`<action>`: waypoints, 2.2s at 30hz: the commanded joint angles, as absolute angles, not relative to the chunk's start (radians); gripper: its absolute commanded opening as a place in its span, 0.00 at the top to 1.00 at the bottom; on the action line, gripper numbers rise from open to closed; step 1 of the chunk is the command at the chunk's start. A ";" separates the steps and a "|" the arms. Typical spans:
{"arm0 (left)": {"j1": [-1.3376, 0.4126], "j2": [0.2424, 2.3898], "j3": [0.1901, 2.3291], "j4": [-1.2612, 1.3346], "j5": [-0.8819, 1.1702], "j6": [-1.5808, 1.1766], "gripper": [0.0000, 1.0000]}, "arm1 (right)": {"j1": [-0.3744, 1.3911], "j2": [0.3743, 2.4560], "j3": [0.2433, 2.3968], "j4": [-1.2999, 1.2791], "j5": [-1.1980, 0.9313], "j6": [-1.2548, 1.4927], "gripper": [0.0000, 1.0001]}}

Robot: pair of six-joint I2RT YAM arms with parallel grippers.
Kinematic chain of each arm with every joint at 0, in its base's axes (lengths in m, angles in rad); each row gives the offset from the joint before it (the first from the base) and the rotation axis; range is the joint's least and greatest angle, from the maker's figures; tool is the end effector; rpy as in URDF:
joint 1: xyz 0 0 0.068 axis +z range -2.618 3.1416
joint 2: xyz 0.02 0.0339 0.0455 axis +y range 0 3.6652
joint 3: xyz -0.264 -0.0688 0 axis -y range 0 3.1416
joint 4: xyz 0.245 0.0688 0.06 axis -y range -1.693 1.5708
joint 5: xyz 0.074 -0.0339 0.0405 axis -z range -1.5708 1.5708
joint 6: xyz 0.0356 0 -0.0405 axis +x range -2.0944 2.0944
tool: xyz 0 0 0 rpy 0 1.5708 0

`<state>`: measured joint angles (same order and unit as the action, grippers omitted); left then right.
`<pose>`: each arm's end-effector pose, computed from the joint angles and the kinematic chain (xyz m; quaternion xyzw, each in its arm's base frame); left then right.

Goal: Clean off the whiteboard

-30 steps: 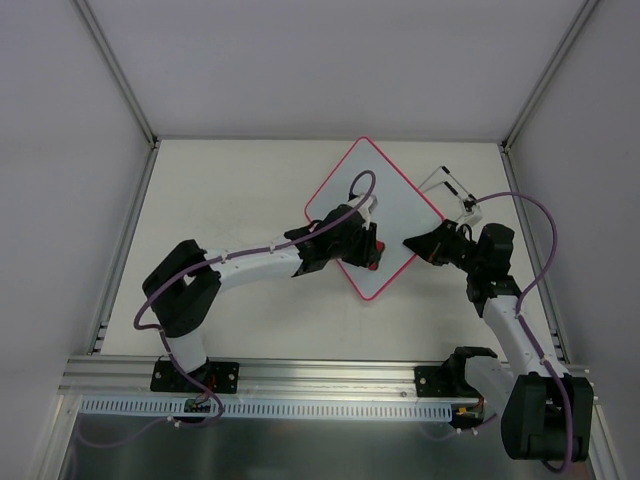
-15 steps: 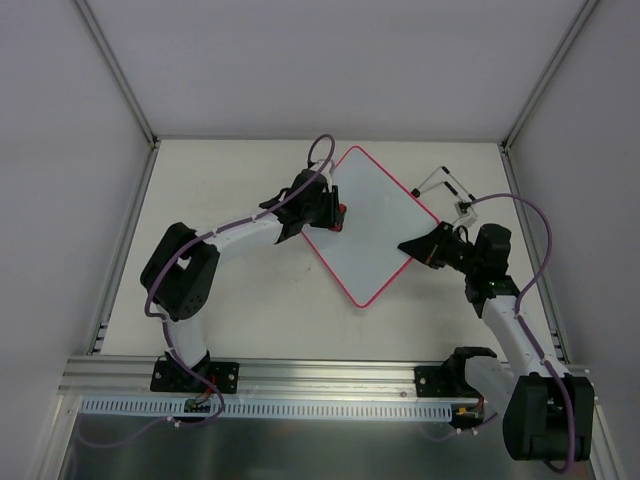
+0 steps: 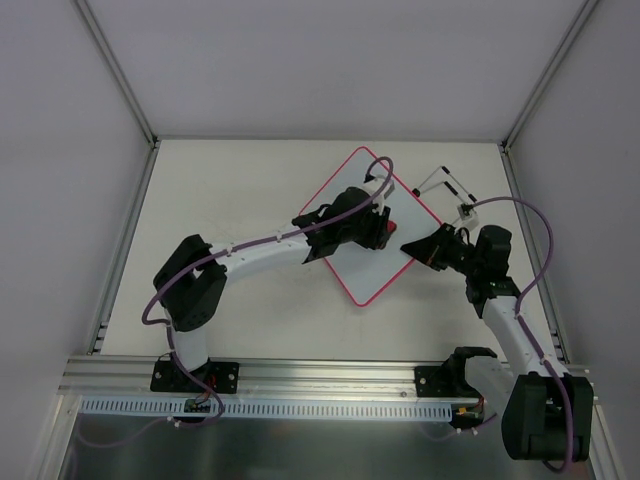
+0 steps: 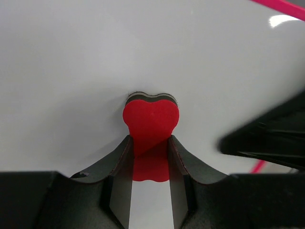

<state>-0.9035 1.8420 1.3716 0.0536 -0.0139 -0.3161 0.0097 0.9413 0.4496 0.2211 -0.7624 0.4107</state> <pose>0.2705 -0.3426 0.2659 0.2390 0.8033 -0.3076 0.4505 0.2047 0.0266 0.2375 -0.0735 0.7689 0.4069 0.4877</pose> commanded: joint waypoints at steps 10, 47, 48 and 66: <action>-1.066 1.744 1.154 0.005 0.051 -0.368 1.00 | 0.043 0.908 0.503 0.422 -0.957 0.425 1.00; -0.410 1.582 0.842 -0.219 -0.199 -0.634 0.65 | -0.018 0.962 0.647 0.419 -0.968 0.322 1.00; -0.411 1.575 0.844 -0.222 -0.201 -0.635 0.57 | -0.024 0.963 0.652 0.419 -0.969 0.319 1.00; -0.410 1.160 0.904 -0.341 -0.198 -0.440 0.01 | -0.347 1.152 0.991 0.417 -1.170 0.209 1.00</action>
